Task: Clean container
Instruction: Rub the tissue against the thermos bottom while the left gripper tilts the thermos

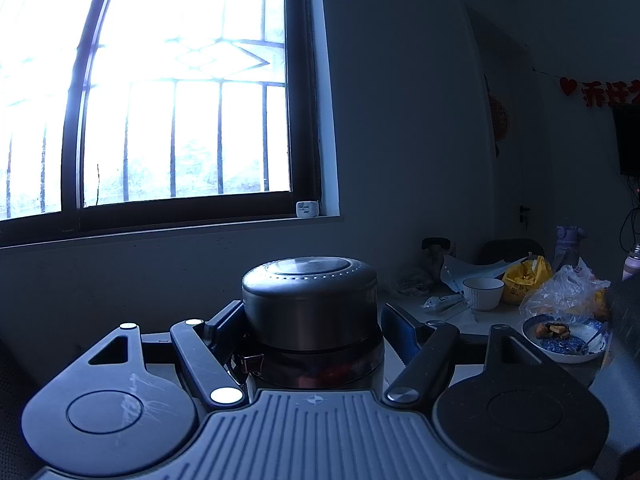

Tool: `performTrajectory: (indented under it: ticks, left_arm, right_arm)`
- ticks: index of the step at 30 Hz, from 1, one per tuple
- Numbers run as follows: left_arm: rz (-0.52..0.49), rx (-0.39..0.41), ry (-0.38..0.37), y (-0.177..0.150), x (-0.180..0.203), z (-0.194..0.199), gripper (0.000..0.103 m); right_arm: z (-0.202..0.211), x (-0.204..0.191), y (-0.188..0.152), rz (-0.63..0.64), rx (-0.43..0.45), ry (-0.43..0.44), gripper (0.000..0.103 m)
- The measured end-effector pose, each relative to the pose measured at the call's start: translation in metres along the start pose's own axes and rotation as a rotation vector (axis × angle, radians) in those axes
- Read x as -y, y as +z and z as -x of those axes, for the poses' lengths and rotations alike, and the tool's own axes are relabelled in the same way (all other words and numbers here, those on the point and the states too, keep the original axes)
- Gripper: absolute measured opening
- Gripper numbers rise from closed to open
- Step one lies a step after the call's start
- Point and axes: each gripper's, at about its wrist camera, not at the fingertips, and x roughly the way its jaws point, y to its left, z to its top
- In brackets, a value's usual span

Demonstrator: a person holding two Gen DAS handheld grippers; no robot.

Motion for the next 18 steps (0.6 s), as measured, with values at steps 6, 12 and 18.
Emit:
performTrajectory:
  ticks: [6, 12, 18]
  left_arm:
    - [0.000, 0.000, 0.000, 0.000, 0.002, 0.000, 0.075]
    - [0.001, 0.000, 0.002, 0.000, 0.002, 0.001, 0.075]
    - [0.000, 0.000, 0.002, 0.000, 0.001, 0.000, 0.075]
  right_arm:
    - [0.027, -0.002, 0.018, 0.008, 0.113, 0.007, 0.005]
    - [0.040, 0.004, 0.024, -0.017, 0.177, 0.010, 0.005]
    - [0.028, 0.009, 0.015, -0.026, 0.150, 0.016, 0.005]
